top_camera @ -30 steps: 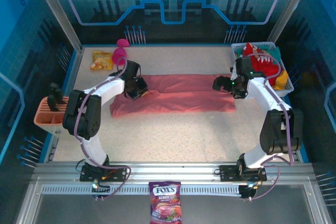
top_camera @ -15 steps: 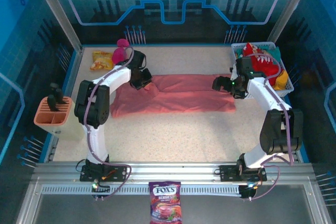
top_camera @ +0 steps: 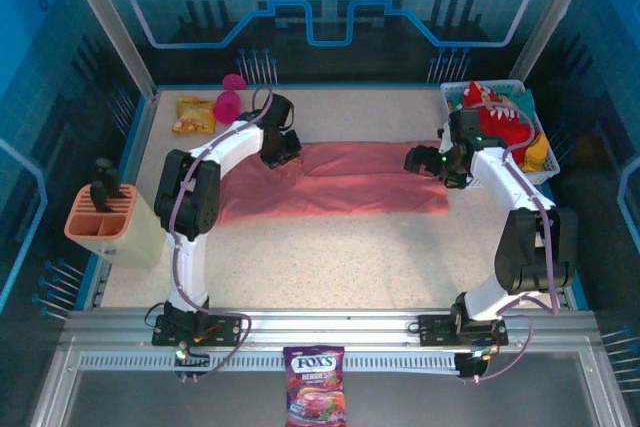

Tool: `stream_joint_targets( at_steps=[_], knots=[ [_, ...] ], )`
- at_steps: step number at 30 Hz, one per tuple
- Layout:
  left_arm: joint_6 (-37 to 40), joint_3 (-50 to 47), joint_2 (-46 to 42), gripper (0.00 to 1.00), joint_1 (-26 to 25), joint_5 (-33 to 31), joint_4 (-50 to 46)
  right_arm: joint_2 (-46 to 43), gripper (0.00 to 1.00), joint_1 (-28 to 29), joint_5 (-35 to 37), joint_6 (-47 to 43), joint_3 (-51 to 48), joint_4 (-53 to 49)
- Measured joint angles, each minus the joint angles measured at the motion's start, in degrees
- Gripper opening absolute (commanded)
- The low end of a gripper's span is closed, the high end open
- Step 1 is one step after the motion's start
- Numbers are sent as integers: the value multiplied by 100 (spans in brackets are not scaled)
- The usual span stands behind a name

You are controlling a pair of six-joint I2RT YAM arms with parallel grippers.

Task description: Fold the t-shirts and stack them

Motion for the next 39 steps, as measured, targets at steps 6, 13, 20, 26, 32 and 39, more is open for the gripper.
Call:
stream_joint_targets(
  at_steps=[6, 13, 20, 26, 32, 39],
  knots=[
    [127, 407, 319, 17, 72, -323, -278, 0, 99, 0, -59, 0, 0, 0],
    [254, 487, 341, 68, 76, -339, -413, 76, 100, 48, -125, 7, 7, 20],
    [304, -249, -734, 68, 192, -61, -542, 1080, 100, 479, -345, 22, 817, 2],
    [216, -1486, -1539, 59, 448, 105, -317, 2479, 99, 669, -470, 26, 2184, 35],
    [151, -1930, -1091, 52, 625, 122, -151, 3237, 97, 706, -439, 157, 2599, -2],
    [422, -809, -188, 51, 452, -83, -549, 3333, 96, 713, -282, 328, 2559, -61]
  ],
)
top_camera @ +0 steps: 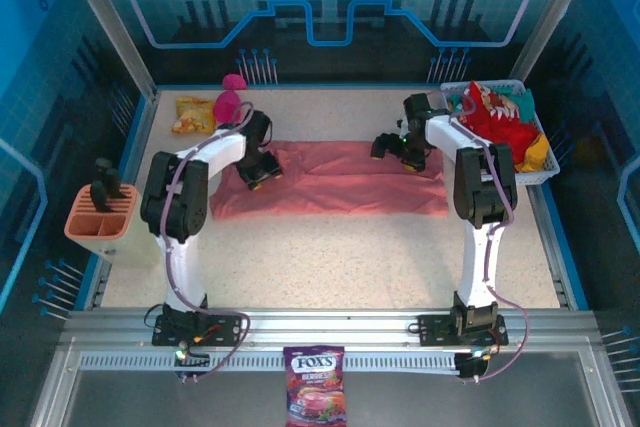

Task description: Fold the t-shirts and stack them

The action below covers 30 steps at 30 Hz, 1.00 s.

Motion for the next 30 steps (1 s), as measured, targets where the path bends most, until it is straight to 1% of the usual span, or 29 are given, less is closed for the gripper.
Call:
stream_joint_targets(
  at_steps=[3, 8, 12, 14, 19, 21, 24, 27, 30],
  knots=[
    [162, 619, 468, 51, -164, -96, -186, -273, 97, 0, 31, 81, -409, 61],
    [334, 1502, 968, 49, -387, -136, -621, -1086, 96, 4, 9, 271, -1600, 164],
    [472, 2747, 1668, 49, -533, -120, -1182, -1690, 95, 127, 15, 455, -2435, 275],
    [538, 3501, 2074, 49, -590, -79, -1462, -1891, 95, 310, 33, 577, -2730, 372],
    [612, 5976, 3329, 49, -678, 186, -2186, -2286, 94, 1091, 57, 1058, -3270, 817],
    [608, 6588, 3641, 49, -684, 367, -2280, -2310, 94, 1416, 76, 1283, -3300, 957],
    [588, 6642, 3709, 48, -693, 680, -2253, -2271, 95, 1899, 92, 1611, -3289, 1189],
    [595, 6314, 3657, 49, -693, 918, -1985, -2197, 95, 2323, 120, 1974, -3222, 1412],
    [632, 5989, 3475, 50, -671, 1040, -1779, -2197, 96, 2597, 149, 2280, -3222, 1545]
  ],
)
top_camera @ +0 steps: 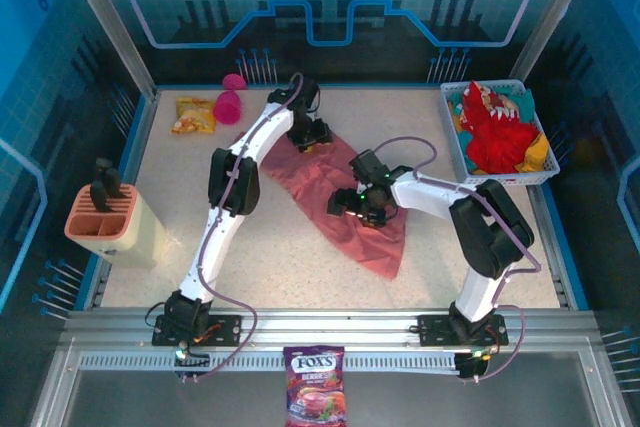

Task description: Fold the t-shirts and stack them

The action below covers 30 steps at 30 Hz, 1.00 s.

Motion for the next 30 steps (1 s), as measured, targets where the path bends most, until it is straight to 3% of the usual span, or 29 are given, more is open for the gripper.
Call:
stream_joint_targets(
  at_steps=[7, 15, 22, 30],
  knots=[
    [153, -778, -1156, 54, 214, 140, 44, -378, 100, 9, 402, -79, 7, -452],
    [107, -4192, -4249, 56, 640, 170, 1073, -313, 98, -186, 918, -1576, 1676, -1364],
    [-273, -7180, -6043, 57, 667, 122, 1993, 1141, 95, -197, 168, -2575, 3740, -1209],
    [-695, -9313, -7641, 59, 671, 17, 2468, 3217, 96, -114, -407, -2800, 5772, -1307]
  ],
)
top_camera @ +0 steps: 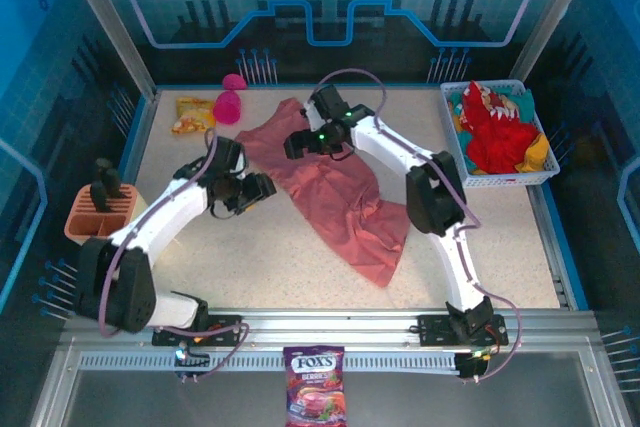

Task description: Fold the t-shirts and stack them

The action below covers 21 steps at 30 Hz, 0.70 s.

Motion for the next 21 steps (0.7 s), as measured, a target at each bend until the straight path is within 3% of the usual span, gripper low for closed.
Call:
stream_joint_targets(
  at_steps=[7, 10, 16, 21],
  knots=[
    [-400, -953, -1047, 59, -11, -46, 195, 1488, 95, 111, -210, 197, 1513, -271],
    [-516, -1128, -1152, 59, -52, -70, 190, 1663, 95, 81, -149, 402, 1908, -435],
    [-699, -1161, -1097, 59, -313, -131, 315, 1663, 94, -348, -61, 1250, 1829, -621],
    [-826, -1154, -678, 58, -612, -173, 584, 1209, 95, -885, 127, 1827, 1038, -291]
  ],
)
